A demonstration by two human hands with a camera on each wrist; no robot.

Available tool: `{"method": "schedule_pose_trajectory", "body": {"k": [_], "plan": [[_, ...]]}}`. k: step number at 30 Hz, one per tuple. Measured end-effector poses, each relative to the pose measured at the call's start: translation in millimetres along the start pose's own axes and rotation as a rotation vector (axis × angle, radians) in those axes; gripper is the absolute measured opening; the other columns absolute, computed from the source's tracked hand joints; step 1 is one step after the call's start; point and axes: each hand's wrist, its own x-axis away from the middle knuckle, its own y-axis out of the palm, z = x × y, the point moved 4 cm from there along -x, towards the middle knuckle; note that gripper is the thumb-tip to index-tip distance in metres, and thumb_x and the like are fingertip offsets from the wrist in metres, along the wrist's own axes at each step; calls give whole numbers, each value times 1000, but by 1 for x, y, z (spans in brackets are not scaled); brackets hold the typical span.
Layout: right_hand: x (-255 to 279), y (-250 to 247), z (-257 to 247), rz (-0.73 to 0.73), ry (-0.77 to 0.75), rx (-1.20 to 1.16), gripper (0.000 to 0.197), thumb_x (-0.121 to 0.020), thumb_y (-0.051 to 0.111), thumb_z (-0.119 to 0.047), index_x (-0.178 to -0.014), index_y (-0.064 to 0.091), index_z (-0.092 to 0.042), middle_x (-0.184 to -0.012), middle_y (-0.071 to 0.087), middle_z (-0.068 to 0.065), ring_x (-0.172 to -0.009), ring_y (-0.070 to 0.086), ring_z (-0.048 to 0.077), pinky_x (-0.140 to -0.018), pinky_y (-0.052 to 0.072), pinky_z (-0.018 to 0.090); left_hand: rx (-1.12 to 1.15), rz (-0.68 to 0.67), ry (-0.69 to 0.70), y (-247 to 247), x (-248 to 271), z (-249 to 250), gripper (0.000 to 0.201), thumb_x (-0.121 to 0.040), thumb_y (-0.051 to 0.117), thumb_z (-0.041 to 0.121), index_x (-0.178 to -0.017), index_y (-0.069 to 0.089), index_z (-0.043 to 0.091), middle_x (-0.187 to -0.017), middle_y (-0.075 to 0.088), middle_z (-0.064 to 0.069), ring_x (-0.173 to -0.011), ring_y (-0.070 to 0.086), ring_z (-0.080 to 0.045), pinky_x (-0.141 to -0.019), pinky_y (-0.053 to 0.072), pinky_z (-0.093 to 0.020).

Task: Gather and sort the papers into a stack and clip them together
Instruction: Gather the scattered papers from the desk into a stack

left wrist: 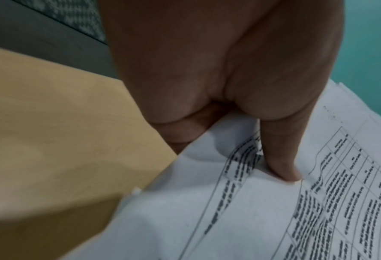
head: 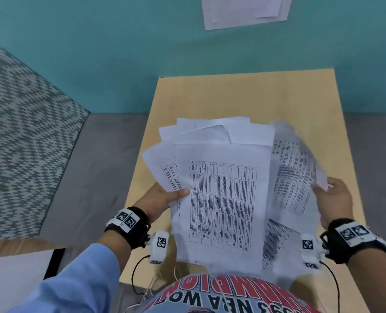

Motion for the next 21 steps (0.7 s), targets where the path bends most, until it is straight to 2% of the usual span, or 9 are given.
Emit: {"method": "schedule_pose_trajectory", "body": {"k": [3,5,6,10,12,14,16,18,21], "plan": [[22,-39,-8,-146,13,-293,37,-101,61,-5,-137,61,-15,-127,72,14,-110,70,32,-95,59,47,30,-68,6,23,0,7,53,-94,74,3,-145,60,12,-137,74,-8,-127,71,-25,-104,59,-42],[45,-56,-18,-269,13,-418,34,-102,56,2,-132,66,-12,-131,72,13,-122,67,35,-100,55,47,64,-122,16,44,2,15,52,-91,74,1,-141,63,10,-134,76,-9,-125,72,-26,-97,62,-36],[57,-63,-25,-317,10,-459,34,-101,54,3,-130,67,-11,-132,72,12,-124,66,34,-99,54,45,79,-134,17,54,2,18,53,-88,77,3,-139,64,10,-132,76,-10,-125,72,-27,-96,62,-37],[105,-71,-50,-553,32,-561,42,-98,52,6,-134,64,-12,-128,75,11,-106,77,23,-83,65,38,128,-177,30,92,-3,21,59,-84,82,4,-140,64,5,-138,72,-16,-132,66,-35,-114,49,-51],[121,-66,-52,-655,74,-586,46,-90,56,4,-132,65,-12,-125,75,16,-97,79,25,-76,66,39,139,-206,-19,108,-3,17,53,-86,78,4,-138,66,6,-137,73,-16,-132,66,-35,-118,46,-53],[133,-59,-47,-672,133,-599,46,-84,58,0,-129,66,-7,-120,76,20,-90,80,27,-72,67,40,153,-244,-73,120,-1,11,52,-88,76,6,-138,66,5,-138,72,-16,-134,64,-36,-119,45,-53],[142,-53,-38,-660,170,-550,38,-93,56,-5,-129,68,-6,-126,73,22,-100,78,32,-80,66,44,175,-281,-112,128,4,5,47,-90,73,7,-136,66,4,-136,73,-16,-134,64,-37,-114,50,-50],[151,-51,-33,-653,183,-487,34,-106,47,-14,-131,69,-10,-133,70,20,-114,73,36,-92,62,48,204,-269,-113,132,11,3,37,-97,66,2,-133,68,5,-130,76,-15,-123,71,-33,-101,60,-42],[164,-53,-42,-706,149,-566,43,-111,35,-31,-140,64,-15,-140,68,14,-125,68,32,-104,54,52,149,-178,-1,129,23,10,35,-98,67,-1,-131,70,11,-133,75,-15,-122,72,-30,-94,63,-35]]}}
